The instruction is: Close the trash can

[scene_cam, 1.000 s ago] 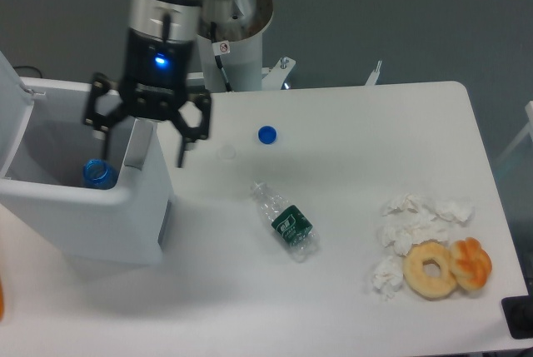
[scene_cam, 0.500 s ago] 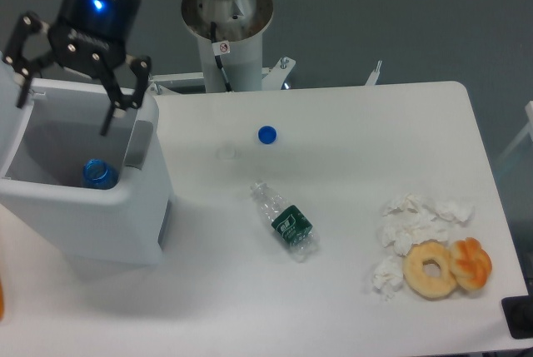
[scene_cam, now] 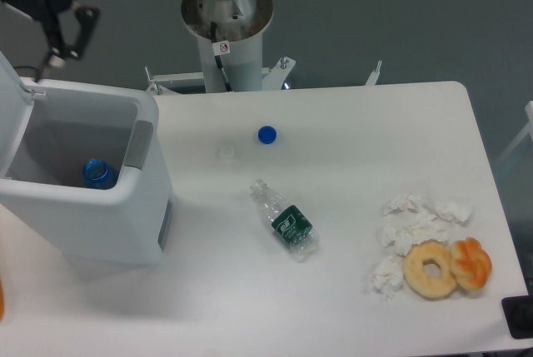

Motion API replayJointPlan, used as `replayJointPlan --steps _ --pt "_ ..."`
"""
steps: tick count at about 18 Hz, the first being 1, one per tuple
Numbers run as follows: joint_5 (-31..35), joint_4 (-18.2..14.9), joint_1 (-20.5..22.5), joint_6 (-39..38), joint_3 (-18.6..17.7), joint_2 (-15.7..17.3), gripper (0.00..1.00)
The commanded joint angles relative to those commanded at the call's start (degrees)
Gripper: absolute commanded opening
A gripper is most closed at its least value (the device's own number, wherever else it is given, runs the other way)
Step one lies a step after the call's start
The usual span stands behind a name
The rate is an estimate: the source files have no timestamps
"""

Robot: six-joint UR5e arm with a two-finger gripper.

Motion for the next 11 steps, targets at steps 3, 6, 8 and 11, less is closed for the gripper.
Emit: replayJointPlan --steps 3,6,8,11 --pt "-3.07 0.17 -1.41 0.53 0.09 0.18 1.0" --pt "-8.16 0.18 -1.85 0.53 0.44 0.09 1.0" --pt "-9.23 0.18 -2.2 0.44 0.79 0.18 1.0" --pt "-9.32 0.17 -4.13 0.61 0.7 -0.26 1.0"
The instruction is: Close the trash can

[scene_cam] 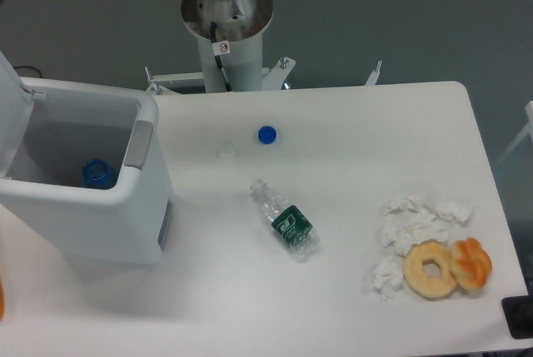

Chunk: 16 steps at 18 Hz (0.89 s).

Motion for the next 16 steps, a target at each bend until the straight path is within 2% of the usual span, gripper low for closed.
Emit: replayJointPlan --steps 4,11,16 --pt "-0.96 0.0 -2.55 1.76 0.09 -2.28 1.0" --pt "-2.72 0.61 -5.45 1.85 0.35 -4.31 1.0" --pt "-2.72 1.14 -7.39 2.54 0.97 -7.73 1.0"
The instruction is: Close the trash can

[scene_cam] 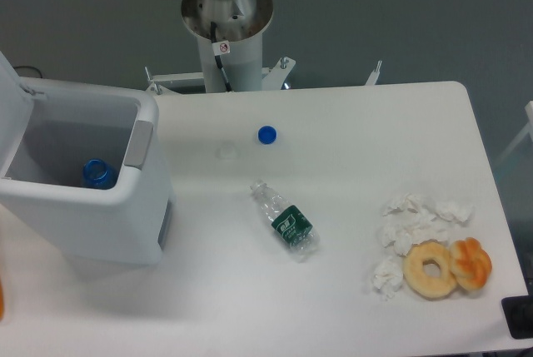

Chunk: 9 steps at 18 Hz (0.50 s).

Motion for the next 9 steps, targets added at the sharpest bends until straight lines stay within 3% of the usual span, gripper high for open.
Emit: replayJointPlan --steps 9 --pt "0.35 -0.09 0.09 2.2 -0.44 -0.45 1.0"
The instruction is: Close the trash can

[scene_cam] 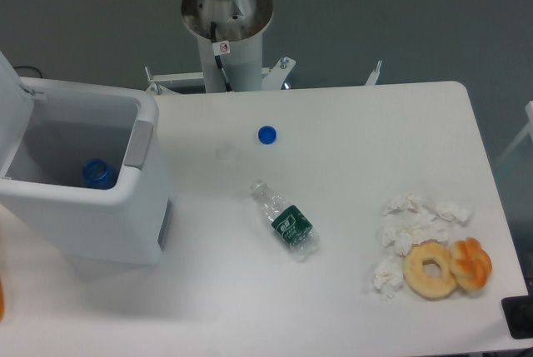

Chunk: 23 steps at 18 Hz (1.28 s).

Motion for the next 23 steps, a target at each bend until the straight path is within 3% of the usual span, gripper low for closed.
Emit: replayJointPlan --steps 4,12,18,23 --pt "0.26 -0.26 0.61 1.77 -1.67 0.53 1.0" --pt "0.27 -0.26 6.58 3.61 -2.11 1.49 1.0" --pt "0.7 -0.35 11.15 8.09 -4.57 1.94 1.0" --pt "0.88 -0.61 13.01 8.53 -5.1 1.93 1.0"
